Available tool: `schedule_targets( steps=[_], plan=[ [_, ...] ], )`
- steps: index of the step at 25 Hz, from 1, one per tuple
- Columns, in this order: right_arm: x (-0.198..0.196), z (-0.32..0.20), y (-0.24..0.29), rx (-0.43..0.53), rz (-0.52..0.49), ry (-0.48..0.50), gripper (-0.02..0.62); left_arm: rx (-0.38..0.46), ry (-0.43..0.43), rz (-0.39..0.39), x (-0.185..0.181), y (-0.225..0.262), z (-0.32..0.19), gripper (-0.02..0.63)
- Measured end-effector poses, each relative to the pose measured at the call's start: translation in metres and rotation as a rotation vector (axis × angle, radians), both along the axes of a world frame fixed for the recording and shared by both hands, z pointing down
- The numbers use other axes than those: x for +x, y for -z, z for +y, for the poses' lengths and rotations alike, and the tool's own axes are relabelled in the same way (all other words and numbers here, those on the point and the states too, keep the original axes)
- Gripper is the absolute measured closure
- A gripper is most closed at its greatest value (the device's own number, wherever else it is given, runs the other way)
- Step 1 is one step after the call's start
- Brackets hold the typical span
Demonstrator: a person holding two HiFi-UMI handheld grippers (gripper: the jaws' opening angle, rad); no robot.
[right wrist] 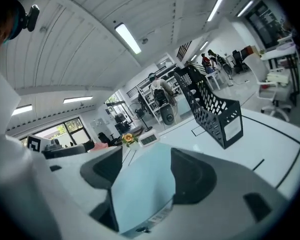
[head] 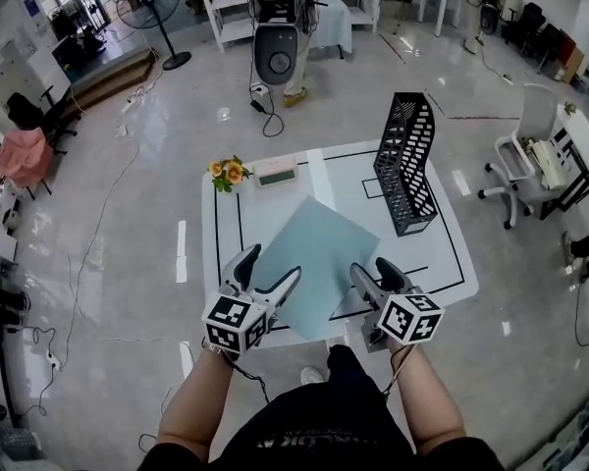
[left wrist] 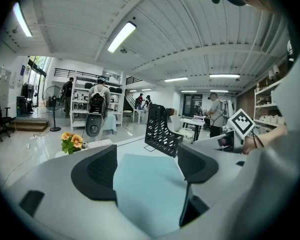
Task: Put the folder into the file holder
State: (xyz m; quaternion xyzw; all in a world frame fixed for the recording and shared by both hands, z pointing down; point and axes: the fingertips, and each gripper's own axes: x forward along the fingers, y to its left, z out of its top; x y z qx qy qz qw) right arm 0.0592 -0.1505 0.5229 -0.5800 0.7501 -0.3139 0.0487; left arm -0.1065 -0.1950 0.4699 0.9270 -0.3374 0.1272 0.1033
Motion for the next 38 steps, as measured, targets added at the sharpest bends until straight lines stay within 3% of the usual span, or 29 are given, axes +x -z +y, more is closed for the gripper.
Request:
schedule_targets(
  steps=[19,38],
  plan=[
    [0.031,-0.050,-0.108,-0.291,-0.186,-0.111,0.285,-0.206,-0.110,-0.200,0.043,-0.104,-0.106,0.241],
    [0.043,-0.087,-0.153,-0.457,-0.211,-0.155,0.272,-0.420,-0.221,-0.282,0.072,-0.185,-0.161,0.239]
  ],
)
